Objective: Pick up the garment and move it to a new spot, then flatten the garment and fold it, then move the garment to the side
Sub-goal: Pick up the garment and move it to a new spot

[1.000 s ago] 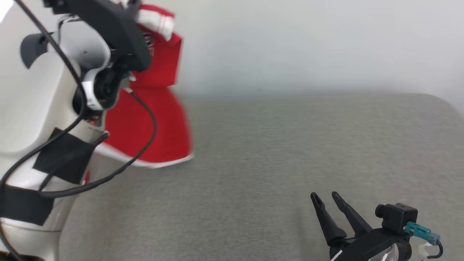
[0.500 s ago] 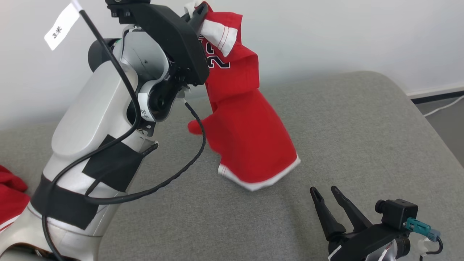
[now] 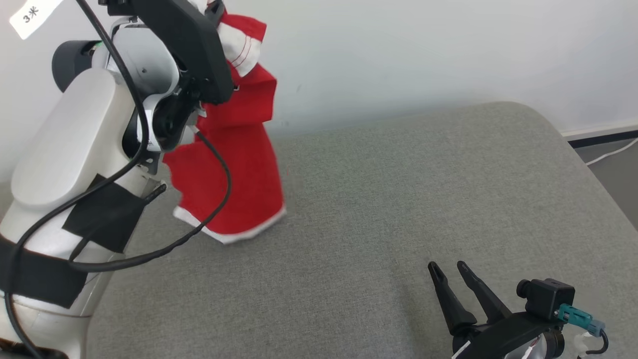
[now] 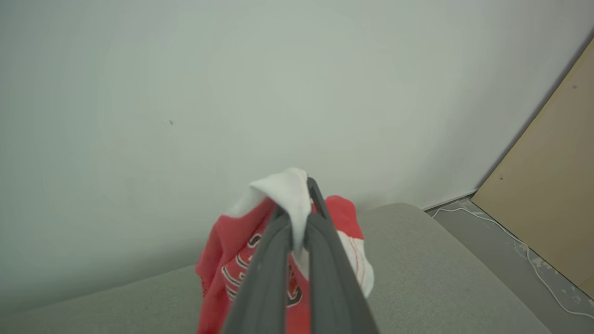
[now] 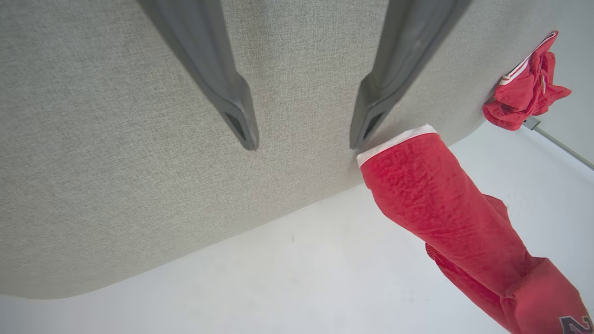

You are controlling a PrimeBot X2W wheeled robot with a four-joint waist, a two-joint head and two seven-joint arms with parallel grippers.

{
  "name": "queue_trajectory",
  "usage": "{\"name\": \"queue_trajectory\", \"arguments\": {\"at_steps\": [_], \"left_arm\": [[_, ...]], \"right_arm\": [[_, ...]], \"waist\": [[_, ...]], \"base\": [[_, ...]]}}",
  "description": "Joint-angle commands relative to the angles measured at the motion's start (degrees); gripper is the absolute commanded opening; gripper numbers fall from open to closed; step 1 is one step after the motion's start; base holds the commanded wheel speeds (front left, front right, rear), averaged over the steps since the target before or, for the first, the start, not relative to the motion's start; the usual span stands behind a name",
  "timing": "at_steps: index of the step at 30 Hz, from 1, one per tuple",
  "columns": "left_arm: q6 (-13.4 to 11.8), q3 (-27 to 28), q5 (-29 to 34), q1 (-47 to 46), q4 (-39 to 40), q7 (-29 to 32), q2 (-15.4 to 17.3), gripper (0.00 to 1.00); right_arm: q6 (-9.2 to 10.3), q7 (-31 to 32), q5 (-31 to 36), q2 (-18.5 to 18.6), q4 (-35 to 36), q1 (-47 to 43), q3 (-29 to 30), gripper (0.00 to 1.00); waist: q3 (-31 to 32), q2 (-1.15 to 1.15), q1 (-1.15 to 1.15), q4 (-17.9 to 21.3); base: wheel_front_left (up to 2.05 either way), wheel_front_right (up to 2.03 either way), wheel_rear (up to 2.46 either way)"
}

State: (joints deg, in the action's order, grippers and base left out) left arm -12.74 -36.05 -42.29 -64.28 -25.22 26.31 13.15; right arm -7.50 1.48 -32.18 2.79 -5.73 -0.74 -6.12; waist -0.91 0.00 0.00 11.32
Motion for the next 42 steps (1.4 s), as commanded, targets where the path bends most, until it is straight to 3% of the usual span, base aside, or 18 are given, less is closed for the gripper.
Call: {"name": "queue_trajectory", "arguments": {"at_steps": [1,10,20,21,22,28,33,38,42], "left_arm": [[-0.3,-0.4,0.3,0.8,0.2,0.6,0.3,0.00],[-0.7,-1.8,-1.9,5.5,-1.1,1.3,-2.5,0.00],[0.6,-4.8,-6.3,10.9,-4.9,-3.1,-9.5,0.00],[1.1,-5.6,-7.0,11.4,-5.2,-3.3,-9.8,0.35],[1.3,-6.6,-7.8,11.9,-5.3,-3.5,-10.0,1.00],[1.4,-12.1,-15.4,13.4,-2.5,-3.9,-10.0,1.00],[1.3,-15.0,-18.2,12.9,-2.4,-5.3,-10.0,1.00],[0.9,-15.6,-17.8,11.4,-4.7,-8.0,-10.0,1.00],[0.1,-16.7,-15.2,9.9,-7.7,-8.8,-8.0,1.00]], "right_arm": [[0.02,-0.2,-0.5,0.2,-0.1,-0.1,-0.1,1.00],[0.02,0.2,-0.3,0.2,0.4,1.6,-1.5,1.00],[0.02,-0.9,-0.6,0.2,0.2,3.1,-1.4,1.00],[0.02,-1.1,-0.7,0.2,0.1,3.4,-1.3,1.00],[0.02,-1.2,-0.7,0.2,0.1,3.6,-1.1,1.00],[0.02,-1.7,-0.7,0.2,-0.4,4.7,-0.7,1.00],[0.02,-1.4,0.1,0.2,-0.6,4.6,0.1,1.00],[0.02,-0.5,0.6,0.2,-0.3,3.6,1.0,1.00],[0.02,0.0,0.8,0.2,0.1,2.9,1.1,1.00]], "waist": [[0.2,0.00,0.00,-0.3],[-1.7,0.00,0.00,2.4],[-5.9,0.00,0.00,6.1],[-6.2,0.00,0.00,6.0],[-6.5,0.00,0.00,5.9],[-7.2,0.00,0.00,3.6],[-6.1,0.00,0.00,-0.1],[-4.5,0.00,0.00,-4.4],[-3.4,0.00,0.00,-6.0]], "base": [[0.00,0.00,0.00],[0.00,0.00,0.00],[0.00,0.00,0.00],[0.00,0.00,0.00],[0.00,0.00,0.00],[0.00,0.00,0.00],[0.00,0.00,0.00],[0.00,0.00,0.00],[0.00,0.00,0.00]]}}
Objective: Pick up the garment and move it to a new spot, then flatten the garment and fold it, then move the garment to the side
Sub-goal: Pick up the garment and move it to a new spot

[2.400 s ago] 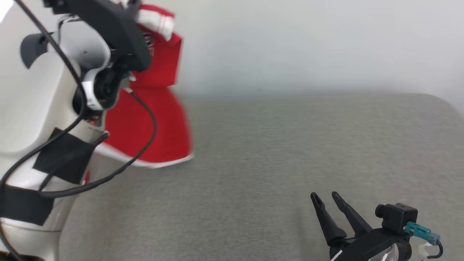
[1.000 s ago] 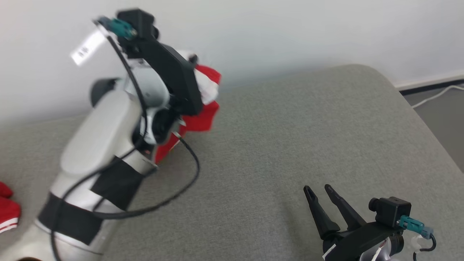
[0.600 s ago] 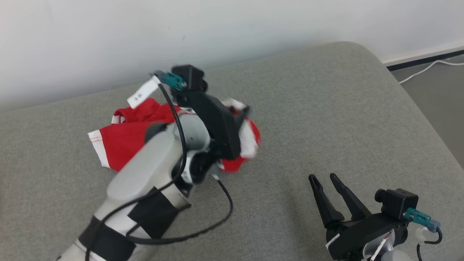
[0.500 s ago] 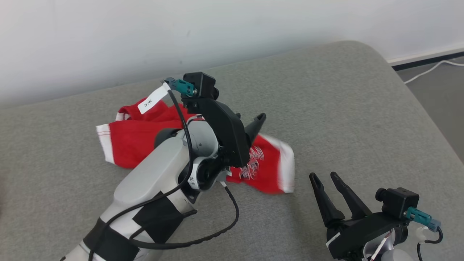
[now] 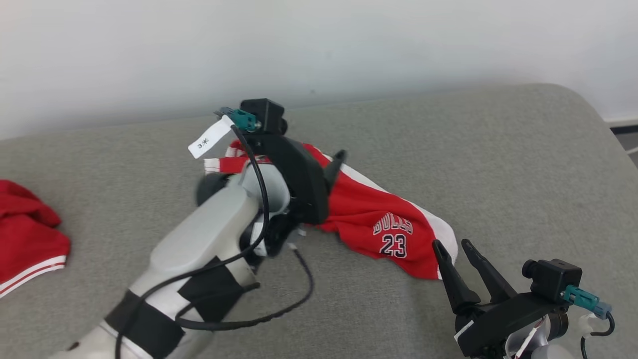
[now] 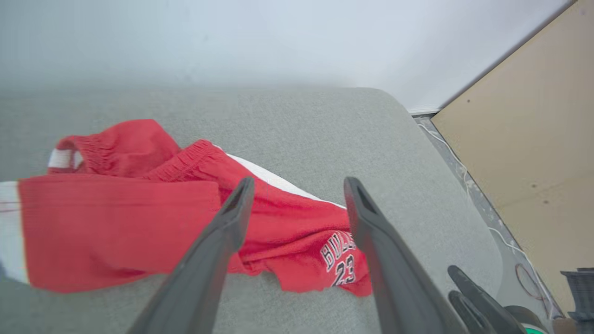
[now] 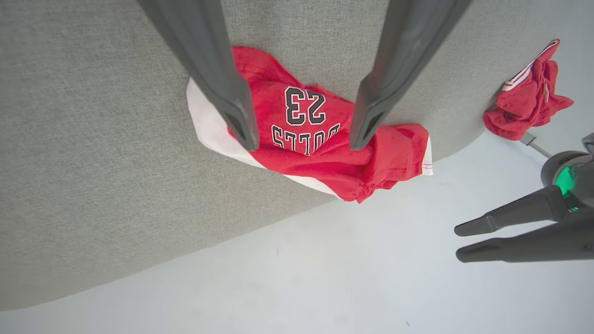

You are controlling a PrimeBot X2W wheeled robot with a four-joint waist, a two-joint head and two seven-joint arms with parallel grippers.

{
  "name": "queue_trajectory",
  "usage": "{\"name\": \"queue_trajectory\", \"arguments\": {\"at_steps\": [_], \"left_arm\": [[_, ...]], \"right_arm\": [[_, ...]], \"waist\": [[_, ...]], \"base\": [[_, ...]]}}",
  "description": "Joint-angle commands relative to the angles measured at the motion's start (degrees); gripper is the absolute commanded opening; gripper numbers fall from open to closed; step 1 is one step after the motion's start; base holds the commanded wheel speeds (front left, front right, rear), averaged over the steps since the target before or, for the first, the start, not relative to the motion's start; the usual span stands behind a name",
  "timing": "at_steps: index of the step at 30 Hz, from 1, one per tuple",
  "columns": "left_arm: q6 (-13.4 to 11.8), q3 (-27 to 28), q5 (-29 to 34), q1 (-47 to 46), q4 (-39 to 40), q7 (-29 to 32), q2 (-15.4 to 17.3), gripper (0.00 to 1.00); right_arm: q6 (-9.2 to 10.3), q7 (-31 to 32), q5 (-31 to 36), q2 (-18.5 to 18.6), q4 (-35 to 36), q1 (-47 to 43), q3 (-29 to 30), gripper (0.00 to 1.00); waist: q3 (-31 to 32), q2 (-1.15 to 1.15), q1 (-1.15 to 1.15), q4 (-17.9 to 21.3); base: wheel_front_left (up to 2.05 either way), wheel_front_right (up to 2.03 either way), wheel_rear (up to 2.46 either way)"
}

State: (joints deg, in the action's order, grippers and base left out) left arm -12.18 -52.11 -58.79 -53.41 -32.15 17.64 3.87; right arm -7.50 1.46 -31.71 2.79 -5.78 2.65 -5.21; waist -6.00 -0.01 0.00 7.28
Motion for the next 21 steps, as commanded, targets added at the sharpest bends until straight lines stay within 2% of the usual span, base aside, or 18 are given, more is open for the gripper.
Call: {"name": "queue_trajectory", "arguments": {"at_steps": [1,7,21], "left_arm": [[-0.9,-1.1,2.2,-1.3,-1.6,-0.1,1.9,1.00],[-2.4,-0.8,3.5,-2.4,-5.0,0.3,5.8,1.00],[-2.7,0.5,3.6,-0.8,-9.8,-0.7,13.2,1.00]], "right_arm": [[0.02,0.2,0.3,0.2,0.3,-0.7,0.1,1.00],[0.02,0.8,0.2,0.2,1.2,-0.7,-0.3,1.00],[0.02,1.5,1.3,0.2,3.5,0.2,0.6,1.00]], "waist": [[1.8,0.01,0.00,-2.1],[1.5,0.01,0.00,-1.7],[-3.4,0.01,0.00,2.2]], "base": [[0.00,0.00,0.00],[0.00,0.00,0.00],[0.00,0.00,0.00]]}}
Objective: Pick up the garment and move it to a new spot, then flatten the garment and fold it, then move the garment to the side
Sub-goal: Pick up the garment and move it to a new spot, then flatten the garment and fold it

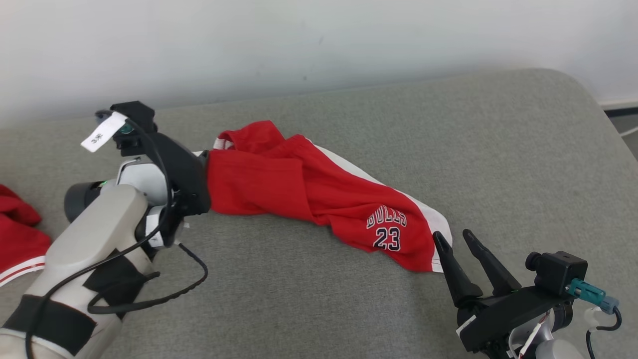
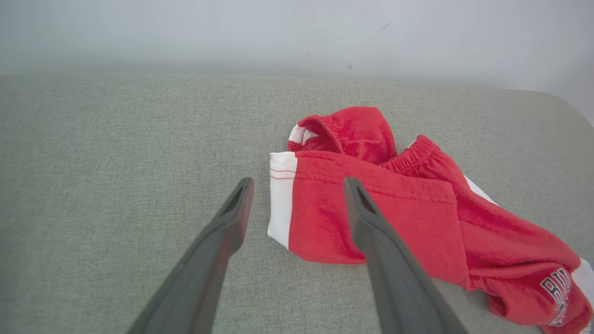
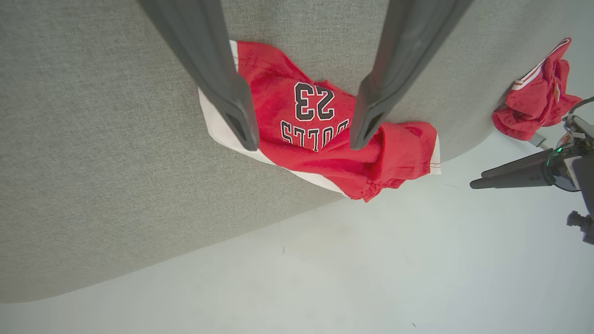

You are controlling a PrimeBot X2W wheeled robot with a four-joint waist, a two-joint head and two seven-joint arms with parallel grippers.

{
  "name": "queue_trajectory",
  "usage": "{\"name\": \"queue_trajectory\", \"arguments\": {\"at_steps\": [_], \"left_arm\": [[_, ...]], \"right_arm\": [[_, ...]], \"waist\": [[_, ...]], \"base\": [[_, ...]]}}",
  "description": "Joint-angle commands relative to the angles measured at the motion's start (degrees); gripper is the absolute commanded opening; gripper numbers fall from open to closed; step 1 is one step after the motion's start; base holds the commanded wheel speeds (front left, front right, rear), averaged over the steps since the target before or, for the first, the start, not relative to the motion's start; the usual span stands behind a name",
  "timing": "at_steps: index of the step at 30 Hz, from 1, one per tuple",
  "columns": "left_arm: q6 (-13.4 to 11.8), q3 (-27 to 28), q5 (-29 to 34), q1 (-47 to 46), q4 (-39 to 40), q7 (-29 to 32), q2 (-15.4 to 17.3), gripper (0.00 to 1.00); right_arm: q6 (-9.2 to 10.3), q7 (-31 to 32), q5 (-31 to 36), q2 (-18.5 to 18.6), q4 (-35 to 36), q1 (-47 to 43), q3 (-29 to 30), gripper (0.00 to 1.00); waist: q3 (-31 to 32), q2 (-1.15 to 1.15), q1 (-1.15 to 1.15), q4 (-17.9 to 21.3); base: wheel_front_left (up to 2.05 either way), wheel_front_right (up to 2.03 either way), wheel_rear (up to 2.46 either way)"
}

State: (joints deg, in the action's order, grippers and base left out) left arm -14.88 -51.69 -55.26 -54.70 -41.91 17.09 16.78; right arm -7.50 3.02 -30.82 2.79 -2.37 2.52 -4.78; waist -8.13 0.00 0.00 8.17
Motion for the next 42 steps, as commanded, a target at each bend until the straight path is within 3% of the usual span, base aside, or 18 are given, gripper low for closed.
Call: {"name": "queue_trajectory", "arguments": {"at_steps": [1,10,24,26,27,29,38,39,40,41,42], "left_arm": [[0.0,0.3,-0.1,0.5,-0.4,-0.1,0.7,1.00],[-0.1,1.3,-0.9,1.3,-4.0,-0.9,3.1,1.00],[2.9,3.5,-3.8,1.6,-7.4,-3.2,1.8,1.00],[3.3,3.7,-4.1,1.5,-7.7,-3.4,1.6,0.71],[3.5,3.7,-4.3,1.4,-7.7,-3.4,1.5,0.69],[4.0,4.0,-4.7,1.7,-7.9,-3.4,1.1,1.00],[4.3,4.0,-4.5,0.1,-8.9,-3.9,1.4,1.00],[4.4,4.0,-4.7,0.1,-8.9,-3.9,1.2,0.73],[4.4,4.1,-4.9,0.3,-8.9,-3.9,1.1,0.39],[4.4,4.0,-4.8,0.1,-8.9,-4.1,1.0,0.27],[4.4,4.1,-4.7,-0.1,-8.8,-4.4,1.0,0.09]], "right_arm": [[0.02,0.1,0.4,0.2,0.3,0.4,0.2,1.00],[0.02,1.0,1.7,0.2,2.0,0.2,0.8,1.00],[0.02,2.9,2.6,0.2,5.0,-0.8,1.1,1.00],[0.02,3.0,2.6,0.2,5.1,-0.9,1.0,1.00],[0.02,3.1,2.6,0.2,5.1,-0.9,1.0,1.00],[0.02,3.4,2.7,0.2,5.3,-1.1,0.9,1.00],[0.02,3.7,3.1,0.2,6.3,-1.2,1.4,1.00],[0.02,3.6,3.0,0.2,6.3,-1.2,1.5,1.00],[0.02,3.5,3.0,0.2,6.4,-1.2,1.6,1.00],[0.02,3.4,3.0,0.2,6.4,-1.3,1.9,1.00],[0.02,3.4,2.9,0.2,6.4,-1.3,1.9,1.00]], "waist": [[-1.8,0.00,0.00,1.7],[-4.9,0.00,0.00,4.6],[-5.7,0.00,0.00,5.0],[-5.7,0.00,0.00,5.0],[-5.7,0.00,0.00,5.0],[-5.6,0.00,0.00,5.2],[-6.9,0.00,0.00,6.2],[-7.1,0.00,0.00,6.1],[-7.1,0.00,0.00,5.9],[-7.2,0.00,0.00,5.6],[-7.2,0.00,0.00,5.4]], "base": [[0.00,0.00,0.00],[0.00,0.00,0.00],[0.00,0.00,0.00],[0.00,0.00,0.00],[0.00,0.00,0.00],[0.00,0.00,0.00],[0.00,0.00,0.00],[0.00,0.00,0.00],[0.00,0.00,0.00],[0.00,0.00,0.00],[0.00,0.00,0.00]]}}
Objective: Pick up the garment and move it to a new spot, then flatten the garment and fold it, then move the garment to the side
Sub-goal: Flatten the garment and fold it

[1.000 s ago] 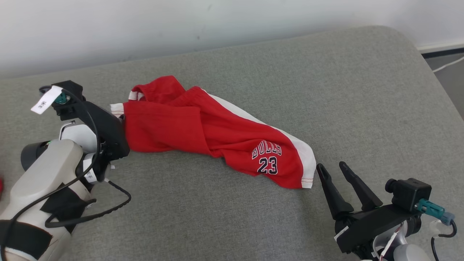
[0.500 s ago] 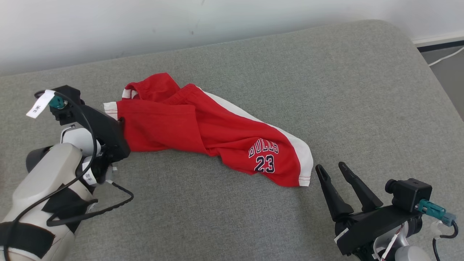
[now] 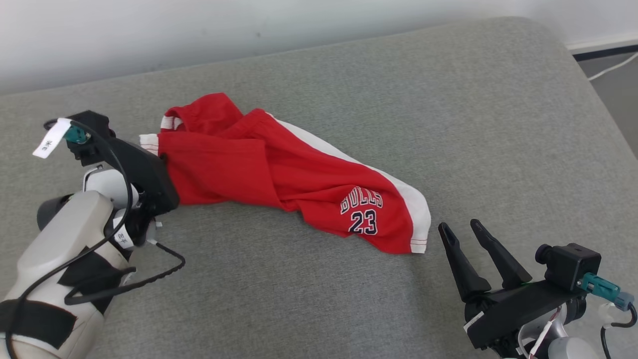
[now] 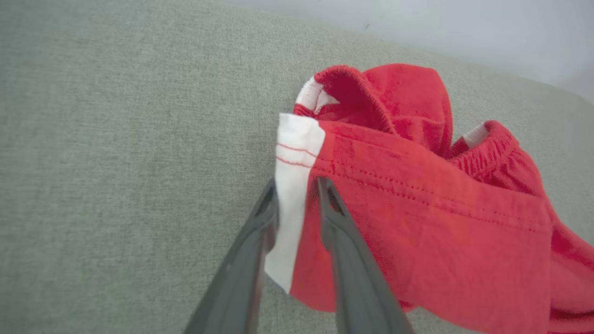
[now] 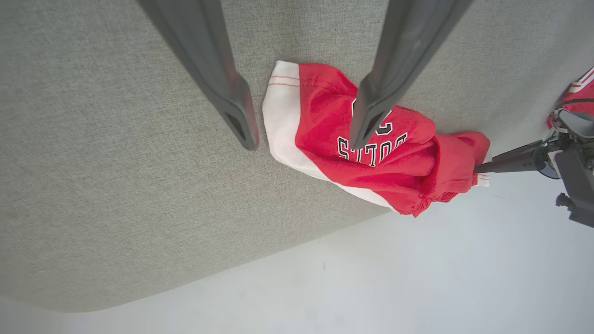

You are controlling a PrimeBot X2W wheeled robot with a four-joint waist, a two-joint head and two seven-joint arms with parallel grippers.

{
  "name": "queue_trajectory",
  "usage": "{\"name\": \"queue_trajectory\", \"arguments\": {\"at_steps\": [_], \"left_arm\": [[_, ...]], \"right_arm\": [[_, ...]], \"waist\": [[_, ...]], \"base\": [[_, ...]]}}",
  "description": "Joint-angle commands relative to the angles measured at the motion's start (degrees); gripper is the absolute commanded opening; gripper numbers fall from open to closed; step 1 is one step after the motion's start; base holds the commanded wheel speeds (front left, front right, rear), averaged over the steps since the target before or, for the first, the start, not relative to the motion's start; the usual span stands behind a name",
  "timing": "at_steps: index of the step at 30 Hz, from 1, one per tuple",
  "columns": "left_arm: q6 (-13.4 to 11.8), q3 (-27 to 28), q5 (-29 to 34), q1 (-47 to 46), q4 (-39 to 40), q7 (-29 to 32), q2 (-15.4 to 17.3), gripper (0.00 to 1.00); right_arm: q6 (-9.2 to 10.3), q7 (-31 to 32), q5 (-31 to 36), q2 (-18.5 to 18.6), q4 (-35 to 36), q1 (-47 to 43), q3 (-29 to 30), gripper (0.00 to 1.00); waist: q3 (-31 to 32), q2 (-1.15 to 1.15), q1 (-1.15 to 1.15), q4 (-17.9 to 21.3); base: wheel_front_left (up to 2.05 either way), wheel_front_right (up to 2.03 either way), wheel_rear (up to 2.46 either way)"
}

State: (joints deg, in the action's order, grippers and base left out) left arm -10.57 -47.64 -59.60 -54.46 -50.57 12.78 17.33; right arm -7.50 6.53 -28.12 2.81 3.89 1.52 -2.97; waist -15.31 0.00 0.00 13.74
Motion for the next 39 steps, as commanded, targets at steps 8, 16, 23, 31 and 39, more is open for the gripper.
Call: {"name": "queue_trajectory", "arguments": {"at_steps": [8,16,23,31,39], "left_arm": [[1.4,0.1,0.6,-1.1,3.6,-3.7,0.0,0.00],[6.0,-6.0,1.5,4.9,16.1,-0.5,-2.8,0.00],[6.1,-11.8,-0.5,13.9,34.8,3.9,-4.9,0.00],[3.3,-14.9,-0.2,18.1,43.2,5.0,-6.3,0.00],[3.1,-15.9,-1.4,20.4,40.2,3.6,-9.8,0.00]], "right_arm": [[0.02,-0.4,-0.4,0.2,-0.6,-0.3,0.1,1.00],[0.02,-0.3,-1.0,0.2,-1.5,-0.6,0.6,1.00],[0.02,-1.0,-2.0,0.2,-3.0,-0.7,0.4,1.00],[0.02,-2.0,-2.6,0.2,-4.5,-0.6,1.0,1.00],[0.02,-2.2,-2.3,0.2,-5.0,-0.4,1.6,1.00]], "waist": [[1.4,0.00,0.00,-4.8],[4.0,0.00,0.00,-10.5],[6.4,0.00,0.00,-12.4],[7.7,0.00,0.00,-12.0],[8.5,0.00,0.00,-10.3]], "base": [[0.00,0.00,0.00],[0.00,0.00,0.00],[0.00,0.00,0.00],[0.00,0.00,0.00],[0.00,0.00,0.00]]}}
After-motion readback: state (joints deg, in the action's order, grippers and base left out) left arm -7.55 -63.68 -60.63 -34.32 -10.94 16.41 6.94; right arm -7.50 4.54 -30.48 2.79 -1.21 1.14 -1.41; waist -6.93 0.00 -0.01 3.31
